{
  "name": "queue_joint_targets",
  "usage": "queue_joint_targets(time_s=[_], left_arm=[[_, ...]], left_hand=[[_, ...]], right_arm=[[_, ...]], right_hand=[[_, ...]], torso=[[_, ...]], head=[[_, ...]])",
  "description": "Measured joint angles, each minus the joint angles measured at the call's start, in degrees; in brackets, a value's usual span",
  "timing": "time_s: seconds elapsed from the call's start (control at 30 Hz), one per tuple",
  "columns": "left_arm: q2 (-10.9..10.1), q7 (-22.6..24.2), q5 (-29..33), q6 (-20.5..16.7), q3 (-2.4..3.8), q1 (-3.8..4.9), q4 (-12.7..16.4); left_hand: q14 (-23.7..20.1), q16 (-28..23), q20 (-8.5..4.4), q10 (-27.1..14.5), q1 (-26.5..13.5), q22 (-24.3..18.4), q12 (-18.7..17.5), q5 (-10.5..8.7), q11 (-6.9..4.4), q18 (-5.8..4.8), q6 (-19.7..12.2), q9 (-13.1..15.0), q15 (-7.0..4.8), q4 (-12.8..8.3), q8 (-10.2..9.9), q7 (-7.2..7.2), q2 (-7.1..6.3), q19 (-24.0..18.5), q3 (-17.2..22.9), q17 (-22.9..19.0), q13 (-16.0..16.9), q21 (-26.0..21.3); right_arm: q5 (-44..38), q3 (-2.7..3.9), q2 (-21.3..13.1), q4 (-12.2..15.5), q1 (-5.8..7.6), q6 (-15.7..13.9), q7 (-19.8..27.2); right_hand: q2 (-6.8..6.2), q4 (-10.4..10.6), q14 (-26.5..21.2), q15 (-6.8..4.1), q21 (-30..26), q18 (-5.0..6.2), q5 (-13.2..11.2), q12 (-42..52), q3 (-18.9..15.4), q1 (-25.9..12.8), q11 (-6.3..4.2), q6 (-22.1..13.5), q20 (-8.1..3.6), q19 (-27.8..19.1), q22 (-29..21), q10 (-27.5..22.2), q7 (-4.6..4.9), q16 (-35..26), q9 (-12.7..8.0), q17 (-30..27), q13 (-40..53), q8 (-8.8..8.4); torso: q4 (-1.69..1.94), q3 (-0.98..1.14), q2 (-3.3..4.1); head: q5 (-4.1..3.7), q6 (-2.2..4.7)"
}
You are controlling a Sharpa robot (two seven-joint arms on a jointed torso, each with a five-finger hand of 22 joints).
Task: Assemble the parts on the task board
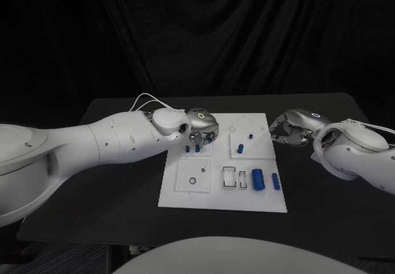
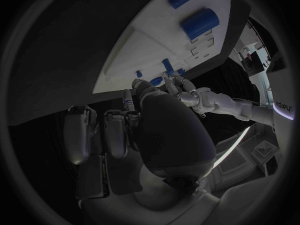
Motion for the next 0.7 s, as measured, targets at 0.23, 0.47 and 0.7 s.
queue_joint_targets(time_s=[0.23,0.47,0.7], left_arm=[[-2.2,-0.2,0.0,-1.8,0.21,1.37,2.5],[-5.0,-0.9,0.0,-2.3,0.26,2.44,5.0],[-7.1,-1.7,0.0,-2.2,0.17,2.68,6.0]], left_hand=[[0.0,0.0,0.00,0.0,0.0,0.0,-0.9,0.60,0.01,0.00,0.0,0.0,0.00,0.0,0.0,0.00,0.00,0.0,0.0,0.0,-0.6,0.4],[0.0,0.0,0.00,0.3,0.0,0.0,-1.2,0.60,0.14,0.00,0.0,0.0,0.00,-0.2,0.0,0.00,0.00,0.0,0.2,0.0,-0.8,0.4],[0.0,0.0,0.00,0.3,0.0,0.0,-1.8,0.82,0.14,0.00,0.0,0.0,0.00,-0.2,-0.1,0.00,-0.01,0.0,0.2,0.0,-1.2,0.4]], right_arm=[[0.0,0.00,-0.1,-0.1,0.00,0.0,0.0],[0.0,0.00,-0.1,-0.2,0.00,0.0,0.0],[0.0,0.00,-0.2,-0.2,0.00,0.1,0.0]], right_hand=[[0.00,0.0,0.0,0.00,0.0,0.00,0.0,0.0,0.0,0.0,0.00,0.0,0.00,0.0,0.0,0.0,0.00,0.0,0.0,0.0,0.0,0.00],[0.00,0.0,0.0,0.00,0.0,0.00,0.0,0.0,0.0,0.0,0.00,0.0,0.00,0.0,0.0,0.0,0.00,0.0,0.0,0.0,0.0,0.00],[0.00,0.0,0.0,0.00,0.0,0.00,0.0,0.0,0.0,0.0,0.00,0.0,0.00,0.0,0.0,0.0,0.00,0.0,0.0,0.0,0.0,0.00]], torso=[[0.01,0.00,-0.05],[0.09,0.01,-0.12],[0.09,0.03,-0.16]], head=[[-0.11,0.00],[-0.22,0.00],[-0.23,0.00]])
